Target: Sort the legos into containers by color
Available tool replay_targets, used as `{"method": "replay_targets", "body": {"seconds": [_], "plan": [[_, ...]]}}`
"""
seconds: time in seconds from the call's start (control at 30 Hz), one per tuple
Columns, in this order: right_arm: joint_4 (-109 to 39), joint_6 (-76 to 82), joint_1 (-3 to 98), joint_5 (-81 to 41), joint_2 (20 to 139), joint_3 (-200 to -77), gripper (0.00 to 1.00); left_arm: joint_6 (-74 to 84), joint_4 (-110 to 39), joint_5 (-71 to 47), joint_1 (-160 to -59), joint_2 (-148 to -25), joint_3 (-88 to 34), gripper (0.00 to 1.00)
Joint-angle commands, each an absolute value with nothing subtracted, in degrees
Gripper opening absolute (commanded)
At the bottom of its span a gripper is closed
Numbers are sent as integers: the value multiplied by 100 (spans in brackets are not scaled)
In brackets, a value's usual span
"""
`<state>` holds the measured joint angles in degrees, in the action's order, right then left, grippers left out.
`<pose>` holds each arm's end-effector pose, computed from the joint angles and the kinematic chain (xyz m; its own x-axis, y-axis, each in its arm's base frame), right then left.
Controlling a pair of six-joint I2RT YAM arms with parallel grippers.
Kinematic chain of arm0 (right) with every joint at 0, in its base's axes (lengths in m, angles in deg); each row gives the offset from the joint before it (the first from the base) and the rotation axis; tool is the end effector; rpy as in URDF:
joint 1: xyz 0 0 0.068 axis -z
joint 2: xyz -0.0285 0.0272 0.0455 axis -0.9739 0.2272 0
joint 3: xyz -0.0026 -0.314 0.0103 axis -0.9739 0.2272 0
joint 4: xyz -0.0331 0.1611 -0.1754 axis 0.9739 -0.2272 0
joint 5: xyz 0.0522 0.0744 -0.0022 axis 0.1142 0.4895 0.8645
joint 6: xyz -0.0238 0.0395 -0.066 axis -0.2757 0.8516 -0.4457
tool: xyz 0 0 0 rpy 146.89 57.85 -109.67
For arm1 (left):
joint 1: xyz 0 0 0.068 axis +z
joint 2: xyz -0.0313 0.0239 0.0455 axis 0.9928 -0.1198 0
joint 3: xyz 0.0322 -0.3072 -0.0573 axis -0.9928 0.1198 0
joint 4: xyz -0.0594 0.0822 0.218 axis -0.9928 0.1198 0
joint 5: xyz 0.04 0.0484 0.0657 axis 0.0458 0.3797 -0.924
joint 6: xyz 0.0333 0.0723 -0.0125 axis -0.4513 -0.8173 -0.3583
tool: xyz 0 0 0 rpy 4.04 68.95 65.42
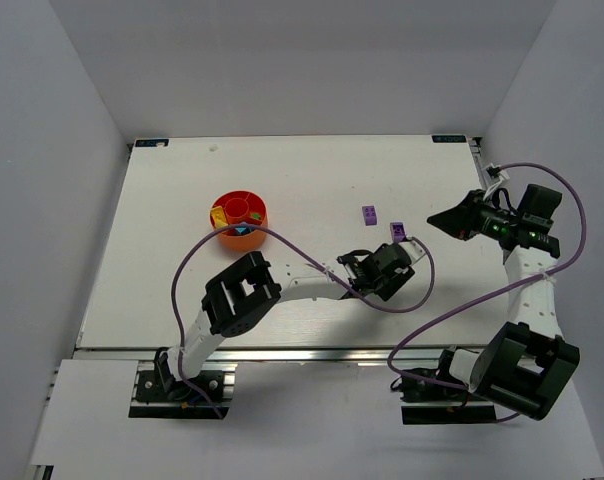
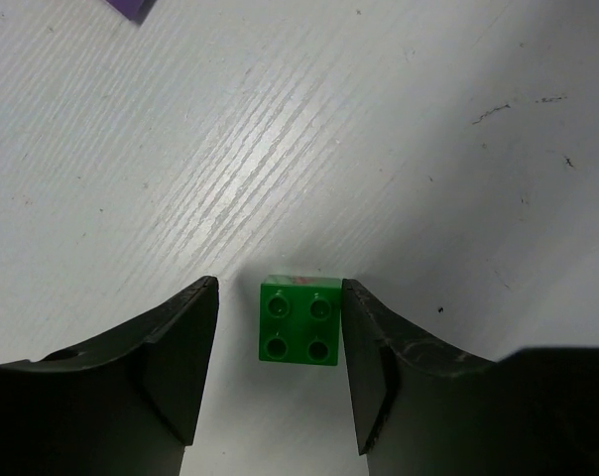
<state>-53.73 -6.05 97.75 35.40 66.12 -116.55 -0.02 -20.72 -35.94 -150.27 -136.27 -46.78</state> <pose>0.2313 -0.0219 0.3430 -0.4951 0.1708 -0.8519 -0.5504 0.6970 0.4597 0.2168 -0.4665 0.1885 -0.3736 0.5983 -0.7088 0.7786 0.6176 0.1109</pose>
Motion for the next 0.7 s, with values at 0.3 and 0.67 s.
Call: {"method": "replay_targets", "body": {"seconds": [0.3, 0.67], "plan": [[-5340, -682, 9831, 3779, 6653, -11663, 23, 42, -1939, -3254, -15027, -13559, -4695, 63], [-5305, -682, 9840, 3893, 6671, -11636, 30, 42, -1807, -3324, -15027, -13497, -4528, 55]]}}
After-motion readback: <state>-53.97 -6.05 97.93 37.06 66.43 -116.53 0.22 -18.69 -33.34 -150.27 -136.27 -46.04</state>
